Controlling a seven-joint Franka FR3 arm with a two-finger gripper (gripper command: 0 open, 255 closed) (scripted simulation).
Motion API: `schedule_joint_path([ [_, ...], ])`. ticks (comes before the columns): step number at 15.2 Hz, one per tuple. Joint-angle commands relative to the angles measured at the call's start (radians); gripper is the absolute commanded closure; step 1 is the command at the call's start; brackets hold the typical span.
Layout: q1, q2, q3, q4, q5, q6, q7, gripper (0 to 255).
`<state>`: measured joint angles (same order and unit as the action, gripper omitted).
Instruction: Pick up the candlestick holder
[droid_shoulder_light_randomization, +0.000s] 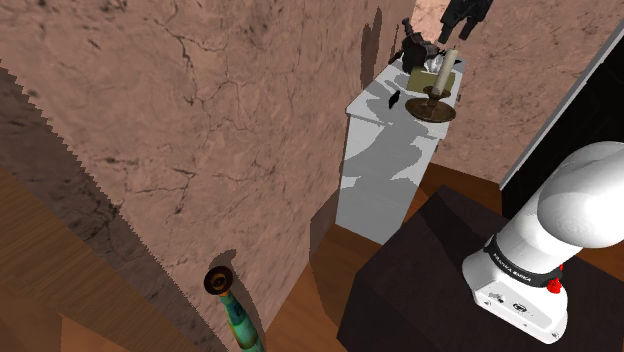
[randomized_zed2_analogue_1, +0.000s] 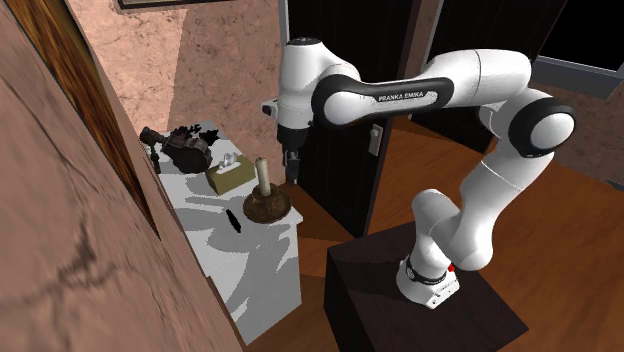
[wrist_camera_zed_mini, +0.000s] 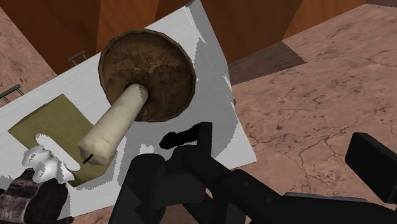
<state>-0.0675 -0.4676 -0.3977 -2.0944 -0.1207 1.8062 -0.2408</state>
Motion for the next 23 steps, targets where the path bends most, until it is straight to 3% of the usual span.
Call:
schedule_joint_path([
  [1, 0.001, 0.066, -0.049, 0.046, 0.011, 0.018, -0.057, 0],
  [9, -0.007, 0.362, -0.223, 0.277, 0.141, 0.04, -0.29, 0],
  [14, -0.062, 0.571, -0.289, 0.453, 0.278, 0.011, -0.436, 0],
  [23, -0.06, 0.57, -0.283, 0.35, 0.281, 0.113, -0.445, 0],
])
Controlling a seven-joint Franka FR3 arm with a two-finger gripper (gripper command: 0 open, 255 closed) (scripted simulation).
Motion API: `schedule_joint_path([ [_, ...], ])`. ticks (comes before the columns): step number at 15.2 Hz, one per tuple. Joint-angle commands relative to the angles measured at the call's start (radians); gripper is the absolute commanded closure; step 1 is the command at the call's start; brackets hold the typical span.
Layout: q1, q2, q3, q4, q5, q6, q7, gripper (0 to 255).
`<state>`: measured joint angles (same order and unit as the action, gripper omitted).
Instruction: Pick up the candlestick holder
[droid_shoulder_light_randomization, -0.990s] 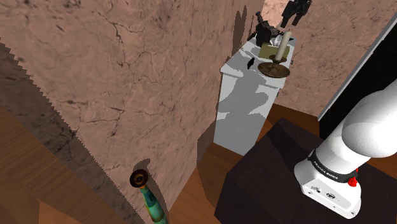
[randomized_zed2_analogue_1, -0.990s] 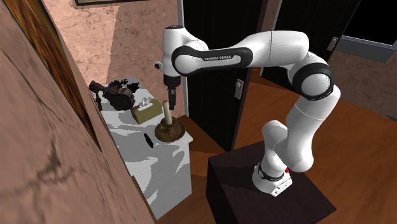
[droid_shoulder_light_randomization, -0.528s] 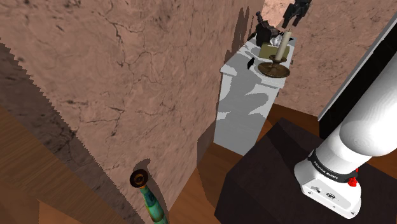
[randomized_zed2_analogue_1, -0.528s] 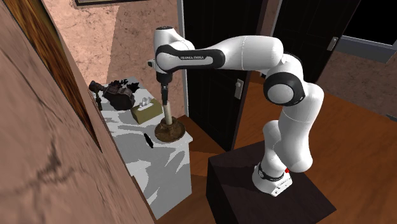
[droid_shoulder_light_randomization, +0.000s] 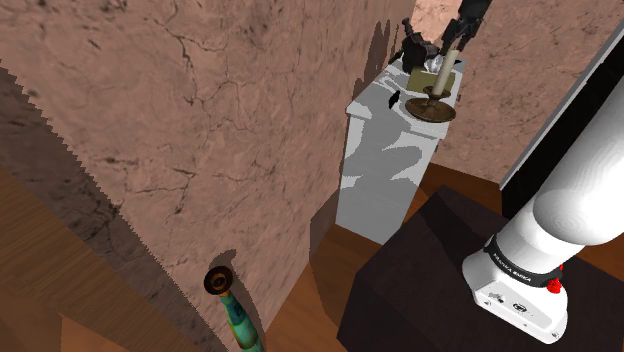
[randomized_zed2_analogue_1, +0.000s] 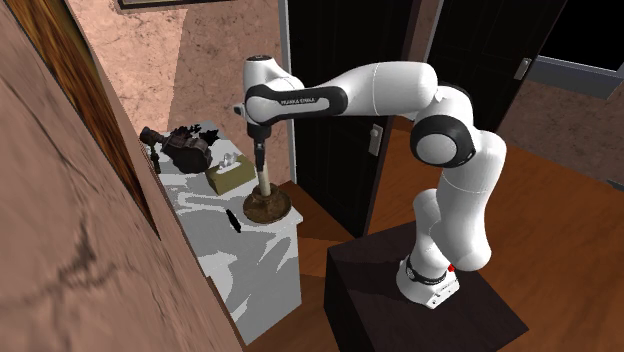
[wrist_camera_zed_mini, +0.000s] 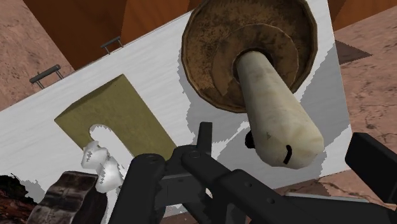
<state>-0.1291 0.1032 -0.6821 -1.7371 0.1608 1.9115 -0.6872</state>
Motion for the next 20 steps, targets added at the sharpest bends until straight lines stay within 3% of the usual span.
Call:
schedule_joint_path([
  [1, 0.001, -0.003, 0.0, -0.009, -0.002, 0.007, 0.0, 255],
  [10, 0.002, -0.001, 0.001, -0.008, 0.0, 0.008, 0.002, 255],
  [20, -0.005, 0.004, -0.003, 0.132, -0.002, -0.128, 0.012, 255],
])
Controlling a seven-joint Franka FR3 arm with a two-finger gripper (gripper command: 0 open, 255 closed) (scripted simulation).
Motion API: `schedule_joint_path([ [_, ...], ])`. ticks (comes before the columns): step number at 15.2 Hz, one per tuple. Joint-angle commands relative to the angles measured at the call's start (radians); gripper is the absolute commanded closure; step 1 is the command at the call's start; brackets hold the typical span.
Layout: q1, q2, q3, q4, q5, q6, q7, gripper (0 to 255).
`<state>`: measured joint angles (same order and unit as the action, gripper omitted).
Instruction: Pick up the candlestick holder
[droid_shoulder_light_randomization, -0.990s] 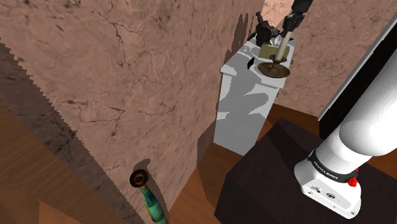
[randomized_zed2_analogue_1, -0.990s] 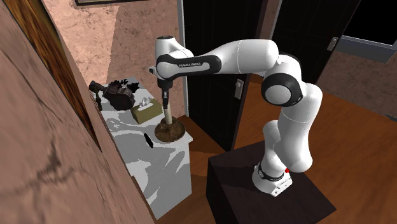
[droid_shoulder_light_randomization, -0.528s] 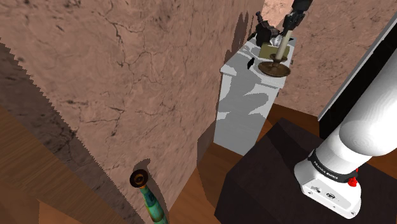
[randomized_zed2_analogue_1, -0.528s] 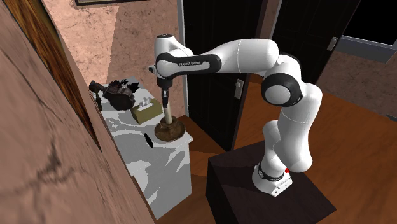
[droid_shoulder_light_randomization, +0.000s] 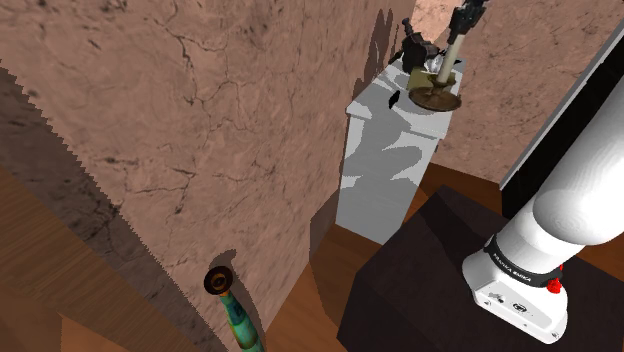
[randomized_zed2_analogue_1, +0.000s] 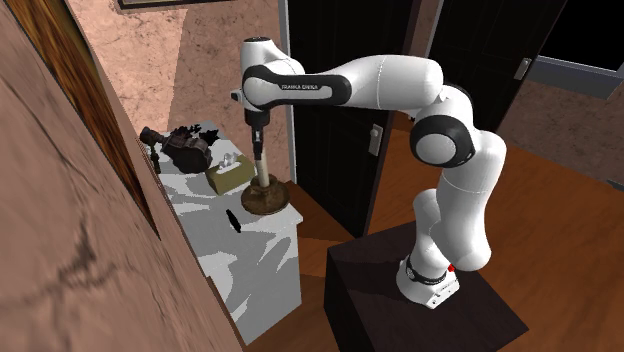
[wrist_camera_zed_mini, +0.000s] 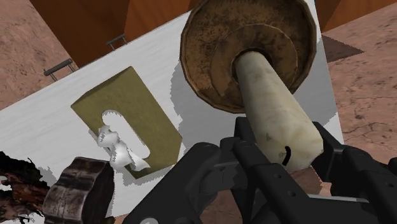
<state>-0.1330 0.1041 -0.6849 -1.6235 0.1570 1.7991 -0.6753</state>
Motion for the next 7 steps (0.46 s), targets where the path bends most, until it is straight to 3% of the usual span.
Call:
schedule_joint_path([
  [1, -0.003, 0.006, -0.001, 0.034, 0.003, -0.029, 0.001, 255],
  [7, -0.01, 0.018, -0.004, 0.104, 0.011, -0.089, 0.001, 255],
])
